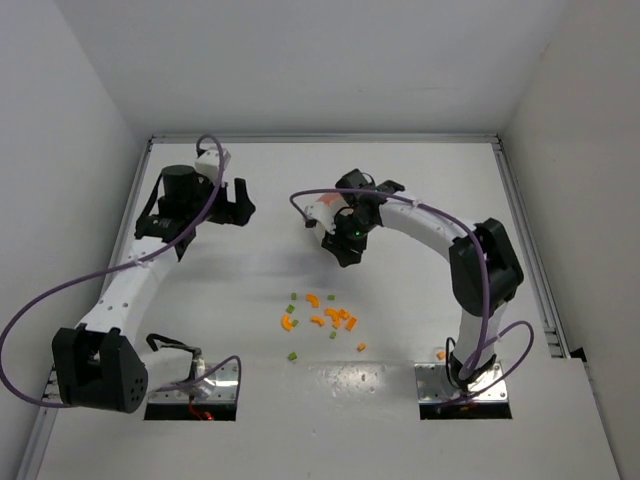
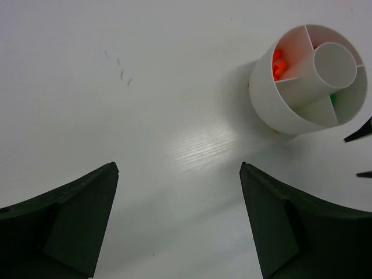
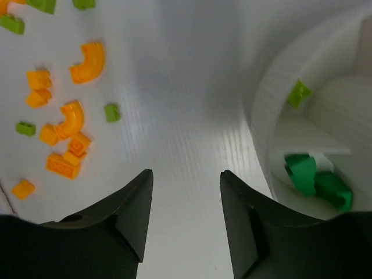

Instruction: Sort the legos into containers by color

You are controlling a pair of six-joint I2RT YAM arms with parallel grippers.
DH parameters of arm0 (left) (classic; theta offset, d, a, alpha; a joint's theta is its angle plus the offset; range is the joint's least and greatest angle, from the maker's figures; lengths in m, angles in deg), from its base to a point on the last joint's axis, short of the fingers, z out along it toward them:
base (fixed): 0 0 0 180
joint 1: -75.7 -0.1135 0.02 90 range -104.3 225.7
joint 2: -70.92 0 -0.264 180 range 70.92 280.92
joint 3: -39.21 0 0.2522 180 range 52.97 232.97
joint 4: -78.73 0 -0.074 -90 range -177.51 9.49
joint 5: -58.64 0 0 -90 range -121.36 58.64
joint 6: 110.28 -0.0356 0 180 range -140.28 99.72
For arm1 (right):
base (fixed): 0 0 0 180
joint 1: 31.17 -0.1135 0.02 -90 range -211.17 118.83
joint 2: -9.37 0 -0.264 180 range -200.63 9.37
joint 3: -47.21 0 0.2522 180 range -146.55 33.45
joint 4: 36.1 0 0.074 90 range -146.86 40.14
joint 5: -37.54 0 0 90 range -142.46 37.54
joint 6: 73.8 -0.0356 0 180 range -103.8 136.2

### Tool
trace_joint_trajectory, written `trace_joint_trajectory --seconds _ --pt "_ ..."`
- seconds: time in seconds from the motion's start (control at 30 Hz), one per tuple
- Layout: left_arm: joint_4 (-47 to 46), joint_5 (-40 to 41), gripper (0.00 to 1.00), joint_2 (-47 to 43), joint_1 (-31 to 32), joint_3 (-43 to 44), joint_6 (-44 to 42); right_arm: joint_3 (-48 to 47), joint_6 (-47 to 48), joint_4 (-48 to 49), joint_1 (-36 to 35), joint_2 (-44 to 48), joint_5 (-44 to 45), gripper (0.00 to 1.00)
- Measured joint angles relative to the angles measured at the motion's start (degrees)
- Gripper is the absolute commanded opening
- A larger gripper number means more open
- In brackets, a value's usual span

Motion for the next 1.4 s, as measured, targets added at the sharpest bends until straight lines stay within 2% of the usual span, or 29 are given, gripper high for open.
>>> trace_joint_trajectory --seconds 0.23,0.4,0.6,0.93,1.03,1.2,1.4 --pt "2.86 0.22 0.92 -4.28 -2.25 0.68 2.40 4.94 -3.76 6.54 -6.03 -0.98 2.45 0.49" --pt "3.80 -0.02 0.92 -4.85 -2.54 0.66 2.67 7.67 -5.09 8.55 -8.41 -1.05 5.03 0.54" --pt "4.33 -0.17 0.92 -4.83 -2.75 0.66 2.75 8.07 -5.77 9.42 -10.12 -2.86 6.91 0.63" --pt "5.33 -0.52 0.92 -4.83 -2.75 0.61 2.56 8.13 -5.01 7.48 -13.53 -4.31 7.50 0.63" --pt "5.55 -0.70 0.92 -4.83 -2.75 0.28 2.36 7.50 -5.01 5.77 -14.69 -5.51 7.78 0.59" --pt "5.79 -0.79 0.92 -4.83 -2.84 -0.50 1.90 3.89 -5.99 3.45 -15.85 -9.44 8.96 0.57" --pt "6.38 -0.90 0.92 -4.85 -3.78 -0.85 0.79 1.01 -7.91 2.89 -16.00 -11.45 10.08 0.49"
